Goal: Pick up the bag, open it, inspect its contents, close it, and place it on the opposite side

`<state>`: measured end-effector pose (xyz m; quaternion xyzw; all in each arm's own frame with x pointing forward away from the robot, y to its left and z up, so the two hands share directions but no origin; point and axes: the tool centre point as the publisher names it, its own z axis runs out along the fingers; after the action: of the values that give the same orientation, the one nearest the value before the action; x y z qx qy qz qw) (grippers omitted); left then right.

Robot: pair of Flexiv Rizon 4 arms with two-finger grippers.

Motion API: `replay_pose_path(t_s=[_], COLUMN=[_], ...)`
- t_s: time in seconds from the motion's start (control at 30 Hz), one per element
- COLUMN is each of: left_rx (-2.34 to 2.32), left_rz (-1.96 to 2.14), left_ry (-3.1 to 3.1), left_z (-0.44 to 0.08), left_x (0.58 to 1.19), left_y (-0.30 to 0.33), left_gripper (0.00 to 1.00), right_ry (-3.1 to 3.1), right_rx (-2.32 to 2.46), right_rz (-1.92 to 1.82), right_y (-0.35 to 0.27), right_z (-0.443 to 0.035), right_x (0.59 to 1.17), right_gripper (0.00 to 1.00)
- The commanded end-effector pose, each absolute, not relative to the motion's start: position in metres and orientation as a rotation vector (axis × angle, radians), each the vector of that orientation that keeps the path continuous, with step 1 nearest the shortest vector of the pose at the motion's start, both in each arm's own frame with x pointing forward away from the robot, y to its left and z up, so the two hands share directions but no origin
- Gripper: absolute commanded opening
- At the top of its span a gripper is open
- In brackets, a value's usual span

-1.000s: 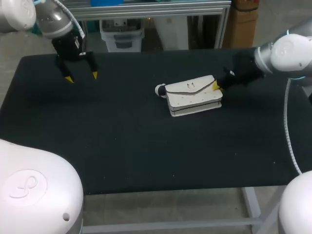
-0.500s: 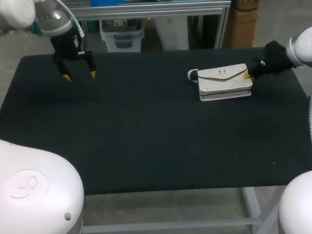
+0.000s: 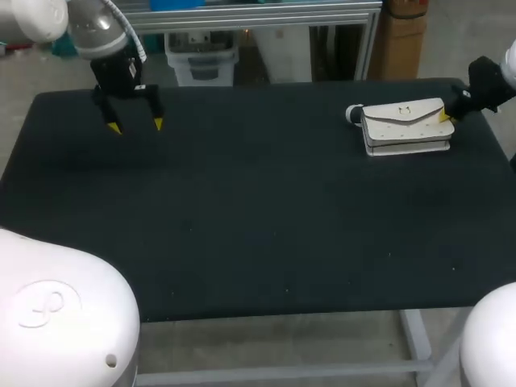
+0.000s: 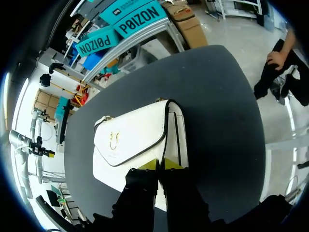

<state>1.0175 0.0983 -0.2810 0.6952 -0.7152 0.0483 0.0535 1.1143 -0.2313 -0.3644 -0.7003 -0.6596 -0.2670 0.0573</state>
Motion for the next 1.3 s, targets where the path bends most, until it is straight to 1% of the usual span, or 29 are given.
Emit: replay_pose_path(t_s=[0.03, 0.47, 0.9, 0.93, 1.0, 1.03, 1.3], left_rx=[2.112, 2.100, 2.097, 2.097, 2.097, 2.097, 2.091], left_rz=[0.131, 0.120, 0.116, 0.117, 0.118, 0.119, 0.125], left_ry=[-2.172, -2.174, -2.175, -2.174, -2.173, -2.172, -2.179], left_z=[-0.282, -0.286, -0.288, -0.288, -0.288, -0.288, -0.287], left_x=[1.021, 1.028, 1.029, 1.029, 1.029, 1.028, 1.026], left_y=[0.094, 0.081, 0.083, 0.083, 0.084, 0.084, 0.084], left_gripper=[1.00, 1.00, 1.00, 1.00, 1.00, 1.00, 1.00], right_ry=[-2.048, -2.025, -1.994, -1.992, -1.988, -1.986, -1.995], right_rx=[-2.174, -2.344, -2.403, -2.403, -2.408, -2.412, -2.436], right_rz=[-0.646, -0.485, -0.461, -0.463, -0.475, -0.480, -0.504], right_y=[-0.246, -0.281, -0.287, -0.288, -0.288, -0.288, -0.285], right_z=[-0.361, -0.364, -0.375, -0.375, -0.374, -0.372, -0.355], right_x=[1.127, 1.151, 1.160, 1.160, 1.161, 1.160, 1.147], right_gripper=[0.00, 0.00, 0.00, 0.07, 0.64, 1.00, 1.00])
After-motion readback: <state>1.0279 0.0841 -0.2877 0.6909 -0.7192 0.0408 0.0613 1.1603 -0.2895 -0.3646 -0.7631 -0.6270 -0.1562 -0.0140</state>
